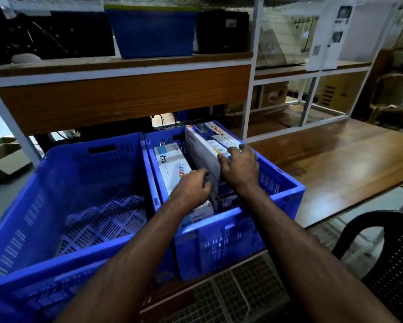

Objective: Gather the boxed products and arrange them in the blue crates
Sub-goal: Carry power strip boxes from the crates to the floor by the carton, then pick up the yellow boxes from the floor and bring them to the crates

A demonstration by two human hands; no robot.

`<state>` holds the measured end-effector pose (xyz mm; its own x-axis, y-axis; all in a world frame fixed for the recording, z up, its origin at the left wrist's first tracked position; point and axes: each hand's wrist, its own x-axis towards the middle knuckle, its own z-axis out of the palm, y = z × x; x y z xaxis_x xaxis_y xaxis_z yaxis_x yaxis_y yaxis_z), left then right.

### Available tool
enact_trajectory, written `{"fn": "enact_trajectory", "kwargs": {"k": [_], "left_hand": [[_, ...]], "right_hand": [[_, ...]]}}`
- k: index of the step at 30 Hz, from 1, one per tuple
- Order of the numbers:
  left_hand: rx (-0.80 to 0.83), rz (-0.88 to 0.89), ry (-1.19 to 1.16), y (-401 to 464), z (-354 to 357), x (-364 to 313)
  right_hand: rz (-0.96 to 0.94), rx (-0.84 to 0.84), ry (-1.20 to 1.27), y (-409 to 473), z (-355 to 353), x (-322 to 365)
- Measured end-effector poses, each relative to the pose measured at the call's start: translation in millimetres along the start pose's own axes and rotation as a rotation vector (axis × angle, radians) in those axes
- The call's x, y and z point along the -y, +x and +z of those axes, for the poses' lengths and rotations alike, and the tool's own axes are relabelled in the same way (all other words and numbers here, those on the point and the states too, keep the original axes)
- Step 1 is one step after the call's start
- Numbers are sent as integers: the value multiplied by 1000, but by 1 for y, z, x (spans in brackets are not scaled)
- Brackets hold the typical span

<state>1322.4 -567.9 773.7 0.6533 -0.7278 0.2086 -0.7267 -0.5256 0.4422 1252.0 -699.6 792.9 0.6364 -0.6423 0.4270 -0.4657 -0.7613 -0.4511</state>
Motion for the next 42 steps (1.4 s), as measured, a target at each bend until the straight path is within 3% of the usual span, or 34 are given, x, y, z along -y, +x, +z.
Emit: {"fn": "enact_trajectory", "kwargs": {"k": [5, 10, 13, 18, 25, 30, 34, 38, 42], "left_hand": [[-79, 29, 7, -5, -2, -2], [-266, 241, -31, -25, -17, -14], [-325, 230, -32, -48, -21, -16], [-398, 249, -89, -79, -23, -25], [-287, 385, -206, -145, -16, -44], [-223, 551, -413, -223, 6, -68], [58, 572, -468, -307, 54, -97], [416, 754, -464, -408, 95, -140], [541, 838, -522, -503, 111, -181]], "right_hand": [[-69, -37, 89, -2, 1, 0], [-161, -145, 238, -7, -9, 0], [-251, -190, 275, -21, -19, 3], [-199, -200, 257, -71, -36, -1], [-68, -215, 80, -179, -80, -17], [102, -183, -5, -320, -105, -25], [317, -91, -50, -453, -126, -35], [552, -73, -128, -576, -163, -48], [788, -147, -170, -691, -201, -48]]}}
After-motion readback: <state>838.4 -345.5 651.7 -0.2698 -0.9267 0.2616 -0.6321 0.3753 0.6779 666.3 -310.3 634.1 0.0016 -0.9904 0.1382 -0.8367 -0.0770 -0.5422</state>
